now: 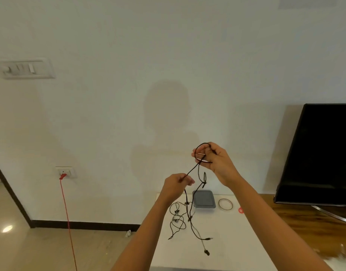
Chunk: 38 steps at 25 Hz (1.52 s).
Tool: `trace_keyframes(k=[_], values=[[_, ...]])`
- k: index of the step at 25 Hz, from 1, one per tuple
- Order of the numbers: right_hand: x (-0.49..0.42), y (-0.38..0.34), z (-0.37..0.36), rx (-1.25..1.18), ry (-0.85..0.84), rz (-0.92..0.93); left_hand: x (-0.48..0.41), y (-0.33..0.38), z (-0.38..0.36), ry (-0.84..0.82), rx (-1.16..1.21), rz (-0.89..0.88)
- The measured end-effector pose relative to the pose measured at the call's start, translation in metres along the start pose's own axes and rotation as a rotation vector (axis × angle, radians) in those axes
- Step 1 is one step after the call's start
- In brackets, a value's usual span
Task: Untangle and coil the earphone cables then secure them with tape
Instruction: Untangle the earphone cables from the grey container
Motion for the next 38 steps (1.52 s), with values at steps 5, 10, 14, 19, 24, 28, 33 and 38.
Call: trace_keyframes(k=[5, 10, 14, 19, 24, 28, 33, 38], values=[[0.006, 0.023, 0.032, 0.344, 0.103, -0.273, -0.003, 0.014, 0.007, 0.099, 0.174, -0.082], [0.013, 0.035, 0.016, 0.441, -0.092, -0.201, -0.004, 0.026, -0.01, -0.043, 0.05, -0.142], [0.006, 0.04, 0.019, 0.418, 0.078, -0.075, -0.006, 0.019, -0.008, -0.04, 0.158, -0.05], [-0.003, 0.052, 0.04, 0.535, 0.22, -0.064, -0.011, -0.004, 0.005, -0.064, 0.263, 0.102], [-0.005, 0.068, 0.035, 0.597, 0.114, -0.027, -0.009, -0.017, -0.003, -0.138, 0.393, 0.254], [-0.016, 0.052, 0.029, 0.83, 0.128, 0.234, -0.016, -0.023, -0.016, -0.238, 0.627, 0.439], [-0.031, 0.037, 0.021, 0.489, 0.053, 0.269, -0.044, -0.02, -0.034, -0.342, 0.906, 0.554], [-0.02, 0.069, 0.028, 0.067, -0.083, 0.048, -0.069, -0.021, -0.034, -0.029, 1.186, 0.54]])
Point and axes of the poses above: each hand's wrist, its own x-axis away from the middle knuckle, its own z-axis out of the back of the hand, y = z × x, the point moved 3 cm from there along -x, towards the middle knuckle, and after that the axes turned 10 degrees about x, right-handed, at the moved point
